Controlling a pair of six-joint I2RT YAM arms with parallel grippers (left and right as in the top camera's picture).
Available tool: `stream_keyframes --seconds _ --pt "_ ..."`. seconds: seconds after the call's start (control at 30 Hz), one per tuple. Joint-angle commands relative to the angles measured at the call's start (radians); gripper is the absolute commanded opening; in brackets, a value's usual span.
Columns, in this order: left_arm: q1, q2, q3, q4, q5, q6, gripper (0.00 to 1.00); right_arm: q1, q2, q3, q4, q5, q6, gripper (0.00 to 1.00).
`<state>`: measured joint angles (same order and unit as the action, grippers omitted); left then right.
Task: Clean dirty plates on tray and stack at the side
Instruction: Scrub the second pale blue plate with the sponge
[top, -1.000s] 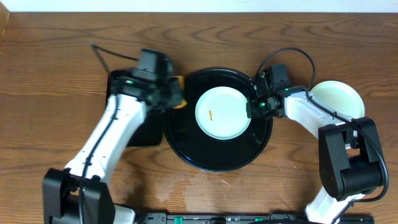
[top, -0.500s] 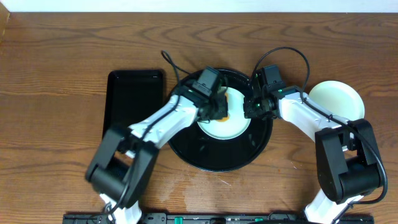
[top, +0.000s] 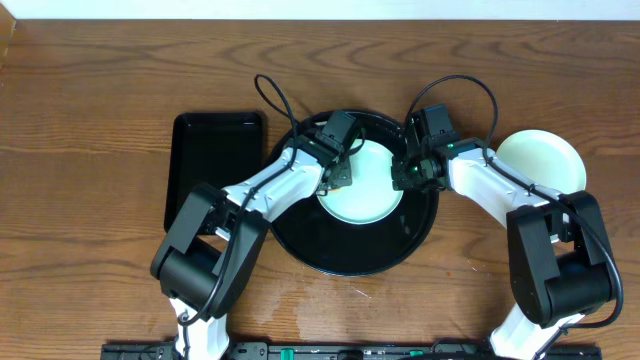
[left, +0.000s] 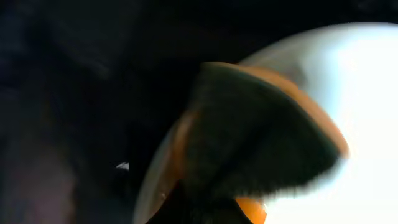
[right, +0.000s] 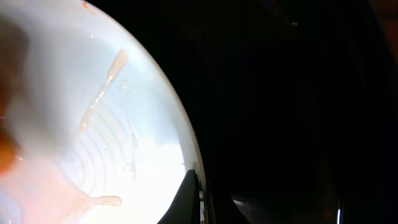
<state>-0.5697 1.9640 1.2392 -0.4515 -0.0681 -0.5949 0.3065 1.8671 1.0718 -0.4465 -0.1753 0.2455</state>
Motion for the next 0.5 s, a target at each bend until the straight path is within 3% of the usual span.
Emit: stream_keyframes --seconds 0.0,0.17,0.47 --pt "0.027 0.04 0.009 -0.029 -0.296 0.068 0.07 0.012 0.026 -0.021 -0.019 0.097 0.002 0.01" --pt "0.025 0.034 0.036 -0.106 -0.503 0.079 0.07 0.013 0.026 -0.021 -0.029 0.097 0.002 0.01" --pt "0.061 -0.129 0.131 -0.233 -0.49 0.074 0.07 0.012 0.026 -0.021 -0.045 0.097 0.002 0.01"
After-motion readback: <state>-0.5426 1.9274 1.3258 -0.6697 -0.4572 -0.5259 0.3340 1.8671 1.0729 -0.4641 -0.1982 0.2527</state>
